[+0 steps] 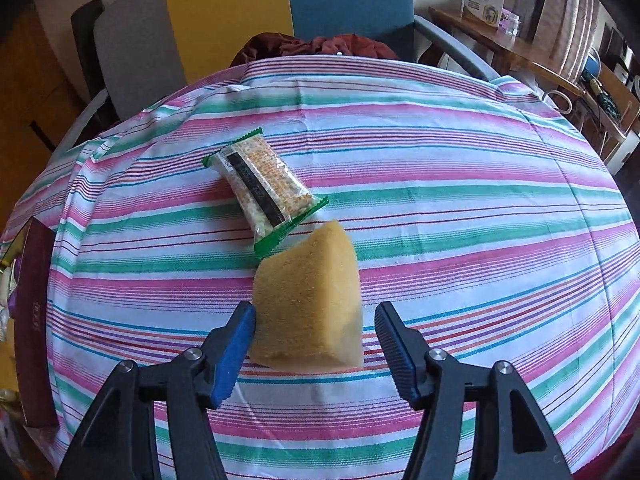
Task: Organize objects
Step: 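Grasp the yellow sponge with the right tool and lift it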
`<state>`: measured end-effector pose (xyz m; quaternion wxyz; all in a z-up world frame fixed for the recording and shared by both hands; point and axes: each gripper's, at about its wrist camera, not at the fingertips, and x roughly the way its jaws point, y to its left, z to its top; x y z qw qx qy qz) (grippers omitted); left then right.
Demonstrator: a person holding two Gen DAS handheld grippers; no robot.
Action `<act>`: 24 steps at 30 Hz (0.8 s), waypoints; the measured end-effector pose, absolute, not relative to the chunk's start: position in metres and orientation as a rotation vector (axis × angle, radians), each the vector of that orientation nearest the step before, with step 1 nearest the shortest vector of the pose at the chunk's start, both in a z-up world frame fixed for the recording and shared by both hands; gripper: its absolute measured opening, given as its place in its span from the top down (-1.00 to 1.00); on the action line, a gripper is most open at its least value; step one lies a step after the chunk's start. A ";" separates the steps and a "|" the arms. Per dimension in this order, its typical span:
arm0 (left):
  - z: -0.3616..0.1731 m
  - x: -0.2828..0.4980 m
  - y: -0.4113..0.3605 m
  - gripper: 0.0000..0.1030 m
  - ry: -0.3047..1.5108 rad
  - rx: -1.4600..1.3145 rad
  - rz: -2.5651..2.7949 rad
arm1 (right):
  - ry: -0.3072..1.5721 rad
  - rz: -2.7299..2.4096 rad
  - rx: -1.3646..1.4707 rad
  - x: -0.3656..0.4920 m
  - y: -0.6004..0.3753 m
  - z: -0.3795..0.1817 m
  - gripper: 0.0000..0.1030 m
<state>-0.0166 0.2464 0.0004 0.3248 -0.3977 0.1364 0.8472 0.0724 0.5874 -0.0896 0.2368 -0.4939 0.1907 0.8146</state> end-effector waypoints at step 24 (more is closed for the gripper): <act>-0.036 -0.052 0.428 -0.62 0.326 -1.212 1.952 | 0.508 2.122 -1.229 0.093 0.606 -0.071 0.05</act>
